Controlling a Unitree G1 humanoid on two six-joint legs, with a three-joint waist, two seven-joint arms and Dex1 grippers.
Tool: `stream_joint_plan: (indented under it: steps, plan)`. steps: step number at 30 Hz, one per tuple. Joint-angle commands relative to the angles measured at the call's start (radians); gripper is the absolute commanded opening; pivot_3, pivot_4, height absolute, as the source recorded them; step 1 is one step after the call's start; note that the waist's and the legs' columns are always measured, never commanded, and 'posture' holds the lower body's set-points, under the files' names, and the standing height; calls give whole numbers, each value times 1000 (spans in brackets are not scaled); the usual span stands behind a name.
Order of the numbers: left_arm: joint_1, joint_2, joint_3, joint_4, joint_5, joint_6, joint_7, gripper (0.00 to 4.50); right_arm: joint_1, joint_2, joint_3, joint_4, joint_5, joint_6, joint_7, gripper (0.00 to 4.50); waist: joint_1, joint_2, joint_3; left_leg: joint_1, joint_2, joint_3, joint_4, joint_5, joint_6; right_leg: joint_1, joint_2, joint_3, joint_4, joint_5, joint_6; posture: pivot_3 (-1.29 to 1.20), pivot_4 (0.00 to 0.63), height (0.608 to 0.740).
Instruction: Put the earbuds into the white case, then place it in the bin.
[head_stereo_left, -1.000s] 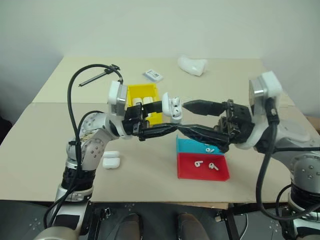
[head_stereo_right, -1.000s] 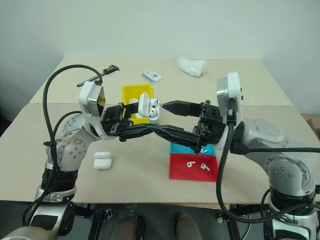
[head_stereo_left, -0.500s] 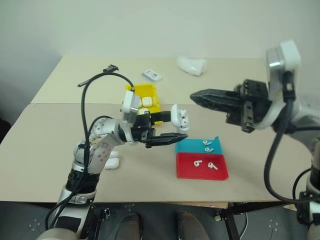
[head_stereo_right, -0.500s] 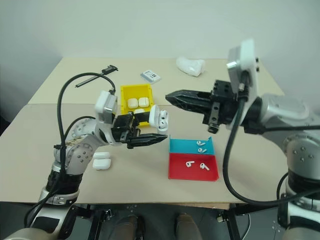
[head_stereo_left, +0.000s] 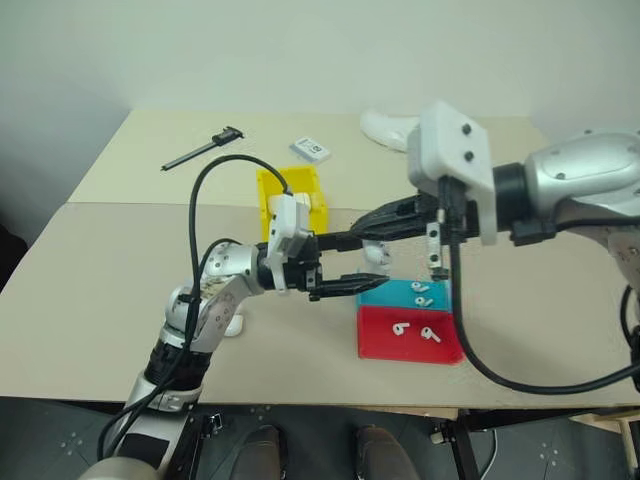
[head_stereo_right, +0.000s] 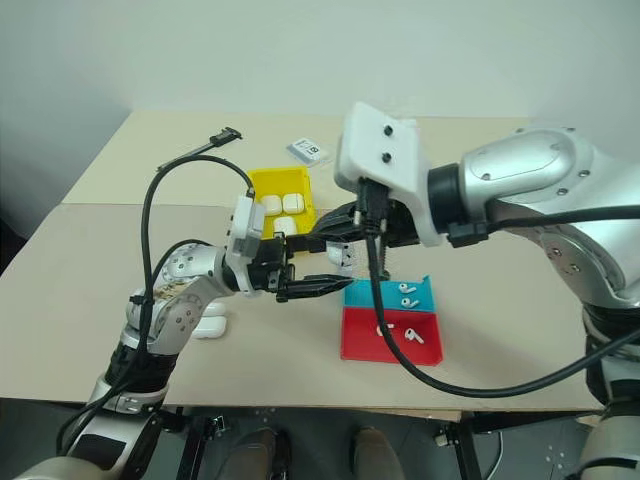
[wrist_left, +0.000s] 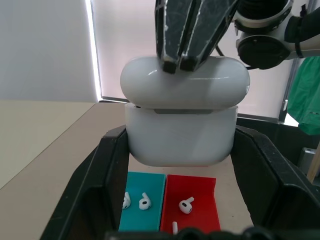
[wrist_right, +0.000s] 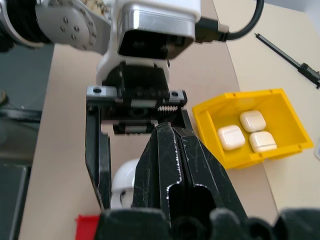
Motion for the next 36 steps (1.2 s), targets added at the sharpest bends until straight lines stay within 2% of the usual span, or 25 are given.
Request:
stream_joint_plan:
  steps: [1,5,8,12,17,19,26,31,36]
  plan:
    - [-6,-9,74,-40,-18,-49,41,2776,59,-54,-34,2,-51,-27,68,12,-1,0,0,0,0,0,0,0,0,1,0,0,0,0,0,0,150,740]
    - [16,-41,117,-71,-14,-69,129,2776,142,-46,-129,-11,-53,-46,41,12,-4,0,0,1,1,0,0,0,0,0,1,0,1,0,0,0,150,740]
    - [30,-97,157,-92,36,-75,299,2776,239,40,-285,-24,-15,-51,-78,12,-3,0,0,1,1,-1,1,0,0,1,0,0,1,0,0,0,150,740]
    - [41,-177,204,-44,177,-116,571,2776,436,110,-375,-123,-73,-103,-199,12,8,0,-1,1,0,-3,1,0,0,3,0,-1,1,0,1,0,150,740]
    - [19,-214,211,75,320,-177,756,2776,569,191,-338,-207,-131,-114,-316,12,8,0,-1,1,-1,-4,2,0,0,3,0,0,1,1,1,0,150,740]
    - [-42,-228,215,211,357,-207,806,2776,580,236,-279,-213,-173,-114,-366,12,8,0,-1,1,-1,-4,2,0,0,3,0,0,2,1,1,0,150,740]
    - [-179,-228,173,553,448,-311,809,2776,555,305,-216,-200,-223,-97,-429,12,8,0,-1,0,-3,-5,2,0,0,3,0,-2,-1,1,1,0,150,740]
    - [-197,-216,174,604,456,-350,784,4412,555,318,-203,-195,-244,-94,-443,0,5,0,-1,-1,-2,-4,2,0,0,2,0,-2,-1,1,2,0,150,740]
    - [-157,-196,209,493,408,-335,762,4479,568,331,-227,-202,-233,-80,-448,0,1,0,-1,0,-2,-5,2,0,0,2,0,-2,1,1,1,0,150,740]
